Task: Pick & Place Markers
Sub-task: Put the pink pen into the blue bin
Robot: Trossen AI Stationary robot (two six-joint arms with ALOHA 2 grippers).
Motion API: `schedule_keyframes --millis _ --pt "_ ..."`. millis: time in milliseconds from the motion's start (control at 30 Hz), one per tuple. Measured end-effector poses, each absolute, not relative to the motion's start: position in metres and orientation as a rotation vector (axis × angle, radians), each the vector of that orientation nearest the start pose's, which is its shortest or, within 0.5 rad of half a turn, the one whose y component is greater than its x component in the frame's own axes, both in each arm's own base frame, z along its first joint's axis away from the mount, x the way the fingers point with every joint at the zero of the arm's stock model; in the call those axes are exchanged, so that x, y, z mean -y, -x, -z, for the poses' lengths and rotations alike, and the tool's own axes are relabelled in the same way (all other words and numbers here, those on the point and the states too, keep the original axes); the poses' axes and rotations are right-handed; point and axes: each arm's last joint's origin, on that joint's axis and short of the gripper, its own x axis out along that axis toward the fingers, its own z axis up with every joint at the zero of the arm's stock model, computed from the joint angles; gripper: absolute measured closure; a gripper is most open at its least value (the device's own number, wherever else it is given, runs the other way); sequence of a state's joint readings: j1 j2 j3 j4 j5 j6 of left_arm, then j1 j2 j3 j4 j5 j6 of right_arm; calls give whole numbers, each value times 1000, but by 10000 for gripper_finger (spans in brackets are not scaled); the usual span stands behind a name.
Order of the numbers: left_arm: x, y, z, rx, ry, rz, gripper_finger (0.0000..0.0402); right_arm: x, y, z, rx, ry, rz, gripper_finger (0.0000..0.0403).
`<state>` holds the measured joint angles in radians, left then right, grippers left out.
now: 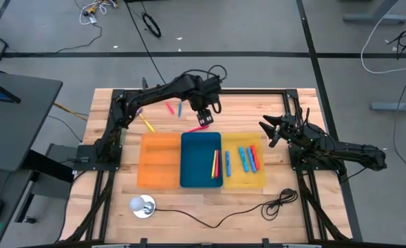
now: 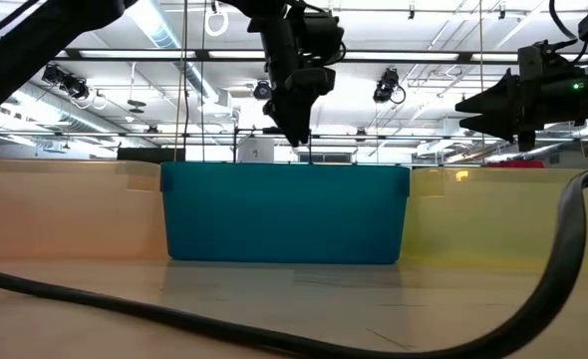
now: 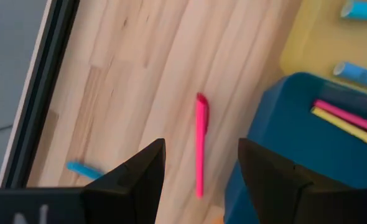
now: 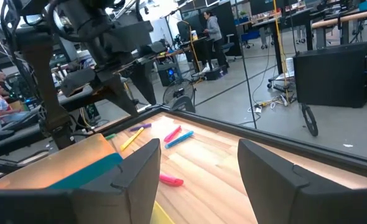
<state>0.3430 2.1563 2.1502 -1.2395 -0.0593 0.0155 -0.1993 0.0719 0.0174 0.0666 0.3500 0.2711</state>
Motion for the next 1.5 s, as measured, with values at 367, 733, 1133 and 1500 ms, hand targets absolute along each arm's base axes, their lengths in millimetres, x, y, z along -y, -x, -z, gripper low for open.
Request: schedule_keyframes --millis 367,733,1133,1500 --pt "-153 -415 -288 -1251 174 -311 195 29 -96 -170 87 -265 544 188" --pt "-152 -420 -250 -1265 248 -391 195 29 -96 -170 87 -265 544 188" --pt "-142 -425 -208 -1232 292 -386 195 29 -96 -170 87 -265 544 188" --pt "-136 -422 -173 -1222 319 -410 195 29 -96 -170 87 -265 544 188"
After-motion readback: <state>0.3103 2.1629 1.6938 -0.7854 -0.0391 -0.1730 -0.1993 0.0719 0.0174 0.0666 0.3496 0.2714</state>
